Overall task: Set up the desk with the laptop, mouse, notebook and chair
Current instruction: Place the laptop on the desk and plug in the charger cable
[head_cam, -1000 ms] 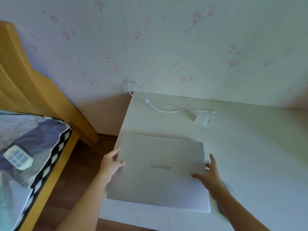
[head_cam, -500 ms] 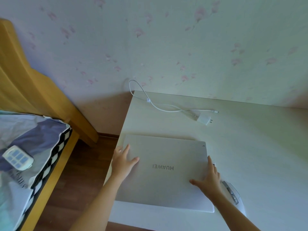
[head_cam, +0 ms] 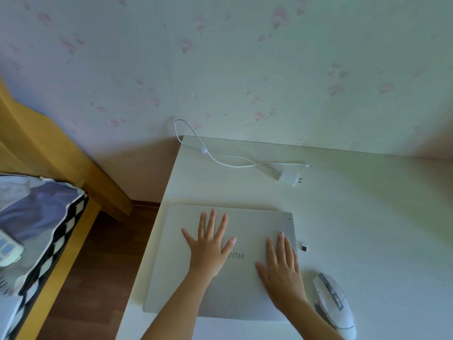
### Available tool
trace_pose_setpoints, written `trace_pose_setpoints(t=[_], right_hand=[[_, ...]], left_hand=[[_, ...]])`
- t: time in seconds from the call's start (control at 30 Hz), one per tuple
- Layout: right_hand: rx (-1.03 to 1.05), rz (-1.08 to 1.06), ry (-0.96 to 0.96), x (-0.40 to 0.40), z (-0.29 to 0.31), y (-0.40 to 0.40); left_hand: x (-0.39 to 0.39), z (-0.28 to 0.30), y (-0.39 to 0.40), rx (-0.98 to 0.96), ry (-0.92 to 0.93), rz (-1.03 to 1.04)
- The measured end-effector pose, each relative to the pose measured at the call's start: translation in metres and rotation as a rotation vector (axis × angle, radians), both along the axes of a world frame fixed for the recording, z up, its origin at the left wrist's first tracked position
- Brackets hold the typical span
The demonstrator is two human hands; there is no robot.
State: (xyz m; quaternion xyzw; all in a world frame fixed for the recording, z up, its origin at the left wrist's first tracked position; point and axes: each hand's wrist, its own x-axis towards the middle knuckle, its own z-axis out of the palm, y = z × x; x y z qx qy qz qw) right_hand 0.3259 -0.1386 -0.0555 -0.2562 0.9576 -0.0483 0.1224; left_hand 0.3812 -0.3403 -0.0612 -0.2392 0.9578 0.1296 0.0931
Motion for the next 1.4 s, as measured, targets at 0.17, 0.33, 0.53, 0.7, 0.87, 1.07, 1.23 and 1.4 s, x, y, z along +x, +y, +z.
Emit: trace_pose_setpoints(t=[0.17, 0.33, 0.53, 0.7, 0.87, 1.07, 1.23, 1.4], right_hand=[[-0.044, 0.060, 0.045, -0.008, -0.012, 0.000], [-0.112, 0.093, 0.110, -0.008, -0.022, 0.006], [-0.191, 0.096, 0.113, -0.010, -0.022, 0.005], [-0.176, 0.092, 0.180, -0.082, -0.008, -0.009], [-0.031, 0.106, 0.249, -0.166, 0.007, -0.025], [0.058, 0.040, 0.246, -0.213, 0.005, -0.043], [-0.080, 0.011, 0.358, -0.215, 0.006, -0.047], [-0.260, 0.079, 0.323, -0.211, 0.013, -0.043]], left_hand=[[-0.002, -0.013, -0.003, -0.070, 0.164, -0.001], [-0.005, -0.015, 0.000, -0.064, 0.171, -0.006], [-0.007, -0.014, -0.001, -0.076, 0.174, -0.021], [-0.006, -0.015, -0.002, -0.099, 0.221, 0.001], [-0.008, -0.014, 0.001, -0.041, 0.281, 0.031], [-0.007, -0.015, 0.002, -0.060, 0.306, 0.046], [-0.008, -0.015, 0.002, -0.073, 0.296, 0.051], [-0.007, -0.014, 0.004, -0.072, 0.275, 0.068]])
